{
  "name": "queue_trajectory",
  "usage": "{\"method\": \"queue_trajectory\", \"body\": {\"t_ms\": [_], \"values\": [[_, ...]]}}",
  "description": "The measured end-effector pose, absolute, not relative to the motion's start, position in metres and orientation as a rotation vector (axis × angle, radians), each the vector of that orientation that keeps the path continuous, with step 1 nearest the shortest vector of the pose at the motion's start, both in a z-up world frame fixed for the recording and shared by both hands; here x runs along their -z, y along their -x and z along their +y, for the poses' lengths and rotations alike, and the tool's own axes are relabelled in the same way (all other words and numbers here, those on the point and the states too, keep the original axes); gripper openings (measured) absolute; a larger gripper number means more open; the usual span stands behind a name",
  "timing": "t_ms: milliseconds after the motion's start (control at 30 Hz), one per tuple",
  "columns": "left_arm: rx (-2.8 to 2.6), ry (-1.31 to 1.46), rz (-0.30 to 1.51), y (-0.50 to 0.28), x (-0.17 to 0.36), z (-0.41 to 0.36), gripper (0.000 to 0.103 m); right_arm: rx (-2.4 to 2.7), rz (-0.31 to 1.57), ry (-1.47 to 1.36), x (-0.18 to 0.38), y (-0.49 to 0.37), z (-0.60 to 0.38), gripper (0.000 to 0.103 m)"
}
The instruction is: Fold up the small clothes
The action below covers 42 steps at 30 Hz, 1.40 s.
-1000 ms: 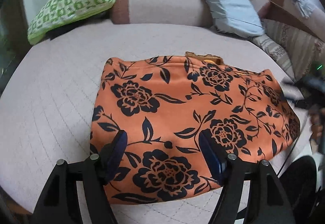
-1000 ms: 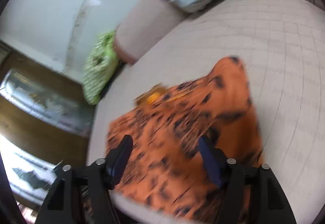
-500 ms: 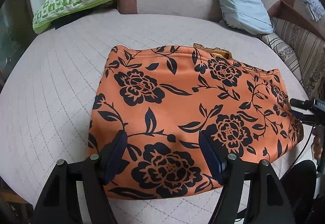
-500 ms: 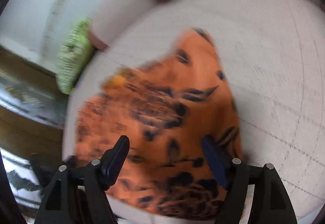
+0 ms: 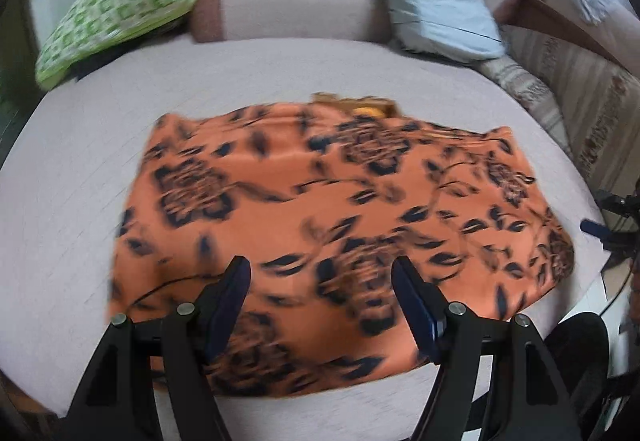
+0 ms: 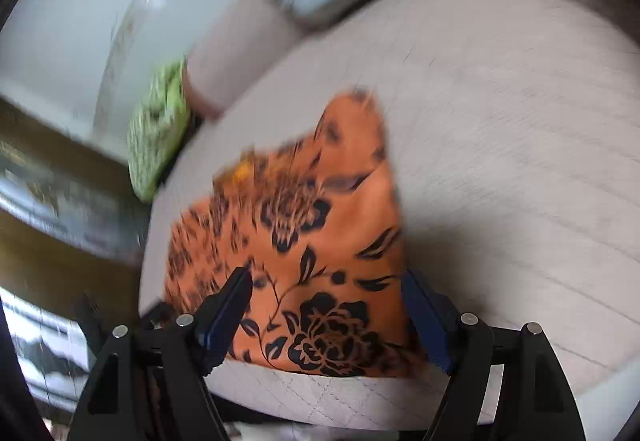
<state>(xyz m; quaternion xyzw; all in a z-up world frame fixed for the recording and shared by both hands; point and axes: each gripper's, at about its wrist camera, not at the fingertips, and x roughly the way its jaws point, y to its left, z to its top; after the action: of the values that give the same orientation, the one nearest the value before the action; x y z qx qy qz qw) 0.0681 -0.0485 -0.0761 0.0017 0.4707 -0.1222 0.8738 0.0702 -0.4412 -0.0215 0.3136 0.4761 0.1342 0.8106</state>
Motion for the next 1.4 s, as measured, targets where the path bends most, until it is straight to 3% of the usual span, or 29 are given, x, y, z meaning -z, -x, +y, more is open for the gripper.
{"method": "queue_trajectory", "body": {"t_ms": [233,500,533,567,600,700,800,867,900,1000,1033,1067,1100,1267,1400], "values": [[0.335,-0.052,0.987,-0.082,0.087,-0.116,0.074,-0.263,1.021,-1.112,0.062,0.006,-0.456,0.080],[0.292,-0.056,1.050,-0.090,0.111,-0.130,0.074,-0.202,0.941,-1.361,0.116,-0.017,-0.428,0.079],[0.288,-0.062,1.054,-0.089,0.114,-0.129,0.074,-0.182,0.923,-1.340,0.118,-0.020,-0.426,0.071],[0.286,-0.076,1.055,-0.088,0.116,-0.129,0.074,-0.164,0.914,-1.321,0.118,-0.022,-0.427,0.040],[0.284,-0.084,1.052,-0.087,0.117,-0.130,0.074,-0.159,0.921,-1.276,0.115,-0.021,-0.432,0.020],[0.276,-0.118,1.040,-0.084,0.119,-0.130,0.075,-0.119,0.923,-1.092,0.091,-0.013,-0.436,0.012],[0.251,-0.154,1.040,-0.083,0.123,-0.134,0.078,-0.080,0.838,-0.665,0.031,-0.001,-0.410,0.011],[0.241,-0.166,1.047,-0.085,0.123,-0.138,0.078,-0.058,0.943,-0.514,0.046,-0.012,-0.394,0.015],[0.240,-0.173,1.048,-0.085,0.123,-0.138,0.078,-0.072,1.044,-0.601,0.070,-0.018,-0.399,0.015],[0.242,-0.173,1.068,-0.088,0.122,-0.139,0.078,-0.154,0.997,-0.826,0.078,-0.014,-0.417,0.020],[0.241,-0.171,1.075,-0.089,0.120,-0.140,0.078,-0.175,0.975,-0.879,0.075,-0.012,-0.424,0.035],[0.239,-0.167,1.077,-0.089,0.117,-0.140,0.078,-0.187,0.963,-0.924,0.074,-0.011,-0.431,0.066],[0.240,-0.161,1.074,-0.091,0.113,-0.139,0.078,-0.192,0.945,-0.976,0.073,-0.008,-0.440,0.078],[0.301,-0.127,0.968,-0.087,0.083,-0.150,0.078,-0.232,0.906,-1.150,0.074,-0.001,-0.481,0.080],[0.296,-0.164,1.006,-0.094,0.100,-0.167,0.078,-0.306,1.009,-1.193,0.095,-0.023,-0.473,0.080]]}}
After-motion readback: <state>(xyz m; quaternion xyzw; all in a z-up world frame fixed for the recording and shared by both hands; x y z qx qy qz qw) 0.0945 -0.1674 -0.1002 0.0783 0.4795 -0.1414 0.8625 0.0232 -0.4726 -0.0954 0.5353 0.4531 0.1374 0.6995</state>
